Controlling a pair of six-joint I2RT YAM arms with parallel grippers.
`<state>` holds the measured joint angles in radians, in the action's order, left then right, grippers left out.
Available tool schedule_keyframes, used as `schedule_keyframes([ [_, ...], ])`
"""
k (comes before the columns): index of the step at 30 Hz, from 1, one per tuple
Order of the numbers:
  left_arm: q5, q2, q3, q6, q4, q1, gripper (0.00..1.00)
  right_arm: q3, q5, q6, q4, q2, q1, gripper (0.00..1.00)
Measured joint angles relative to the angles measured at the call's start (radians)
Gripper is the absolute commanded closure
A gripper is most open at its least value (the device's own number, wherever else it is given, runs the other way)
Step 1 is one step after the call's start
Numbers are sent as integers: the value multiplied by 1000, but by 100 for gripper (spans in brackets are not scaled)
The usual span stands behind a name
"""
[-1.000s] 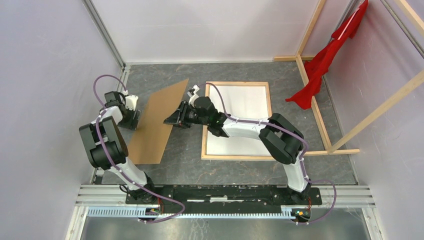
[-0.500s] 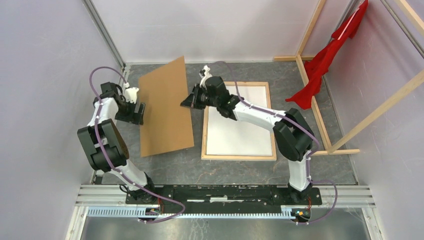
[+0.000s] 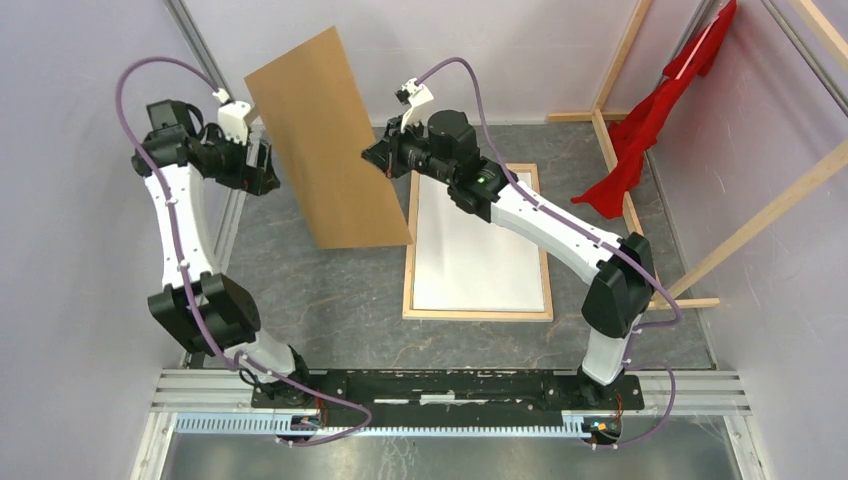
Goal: Put the photo into the frame
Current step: Turn over the photo frame item at the center of the board.
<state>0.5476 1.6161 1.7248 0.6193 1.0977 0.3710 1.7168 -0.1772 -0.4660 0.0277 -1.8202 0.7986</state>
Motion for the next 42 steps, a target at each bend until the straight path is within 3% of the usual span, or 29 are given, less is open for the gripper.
schedule_keyframes([
  [4, 63, -100, 79, 67, 47, -13, 0, 4, 31, 103, -10, 11, 3, 100],
  [14, 220, -380, 52, 378, 90, -33, 0, -28, 97, 349, -63, 97, 32, 100],
  [29, 237, -364, 94, 851, 171, -98, 0, 90, 142, 427, -109, -10, 200, 100],
  [42, 188, -422, 33, 1060, 238, -98, 0, 170, 174, 472, -127, -92, 248, 100],
])
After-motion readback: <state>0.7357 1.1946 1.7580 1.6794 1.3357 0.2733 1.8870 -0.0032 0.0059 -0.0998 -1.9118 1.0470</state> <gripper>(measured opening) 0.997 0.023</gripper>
